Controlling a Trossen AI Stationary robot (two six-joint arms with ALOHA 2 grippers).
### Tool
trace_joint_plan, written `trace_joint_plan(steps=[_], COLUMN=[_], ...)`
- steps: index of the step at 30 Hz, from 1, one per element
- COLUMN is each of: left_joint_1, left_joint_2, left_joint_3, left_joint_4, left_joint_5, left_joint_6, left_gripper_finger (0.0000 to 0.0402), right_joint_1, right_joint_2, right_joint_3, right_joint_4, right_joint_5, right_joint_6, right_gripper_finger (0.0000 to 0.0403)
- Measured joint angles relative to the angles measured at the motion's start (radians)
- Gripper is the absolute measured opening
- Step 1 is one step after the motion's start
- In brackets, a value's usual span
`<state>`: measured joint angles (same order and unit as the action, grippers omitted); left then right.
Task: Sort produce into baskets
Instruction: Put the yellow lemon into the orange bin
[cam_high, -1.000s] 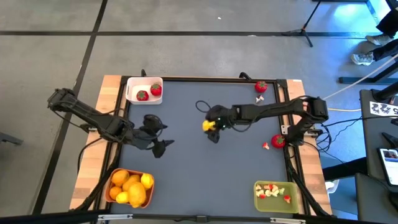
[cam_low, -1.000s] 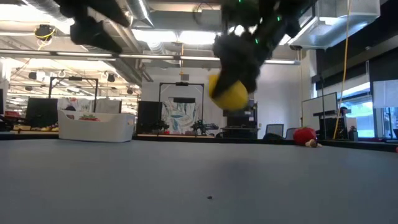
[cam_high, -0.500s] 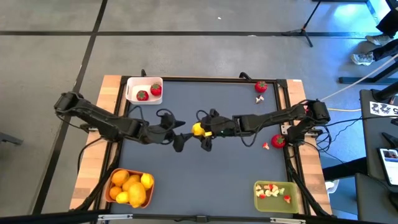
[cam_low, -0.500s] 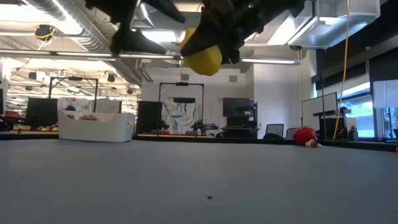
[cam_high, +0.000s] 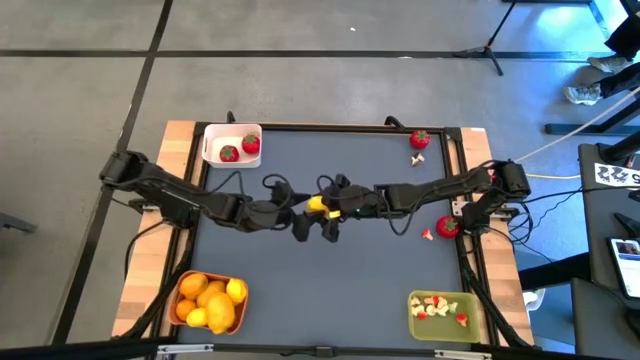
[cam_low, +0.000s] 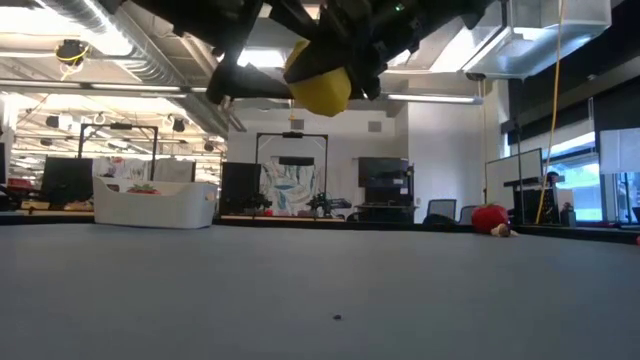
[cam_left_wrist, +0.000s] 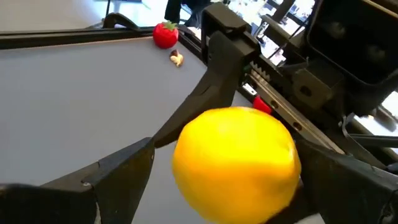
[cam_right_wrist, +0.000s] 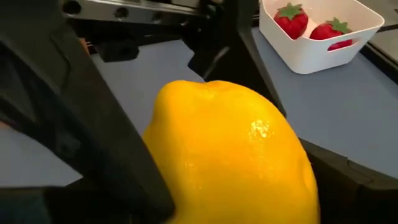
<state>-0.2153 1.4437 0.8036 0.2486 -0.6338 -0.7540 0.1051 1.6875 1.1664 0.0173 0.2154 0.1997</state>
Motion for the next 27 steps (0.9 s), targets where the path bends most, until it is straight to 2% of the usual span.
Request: trace_joint_plan(steps=[4,10,27], left_joint_1=[0.003,0.005,-0.037], left_joint_2=[0.006,0.003,-0.137], left_joint_3=[0.000,0.002,0.004], left_joint_4=[0.013,0.020,-0.050], left_joint_5=[0.022,0.041,0.144], left_joint_6=[0.018,0.047,0.092], left_gripper_finger=[0.0361,0.0264,0.0260], right_joint_1=[0.017,0.017,0.060], right_joint_2=[0.002,0.002,-0.085], right_joint_3=[-0.002,-0.002,0.022], right_joint_4=[0.022,0.027,-0.048], right_joint_5=[-0.007,0.014,-0.011], right_joint_6=[-0.044,-0.047,-0.029], right_gripper_finger=[0.0307,0.0308,0.0308])
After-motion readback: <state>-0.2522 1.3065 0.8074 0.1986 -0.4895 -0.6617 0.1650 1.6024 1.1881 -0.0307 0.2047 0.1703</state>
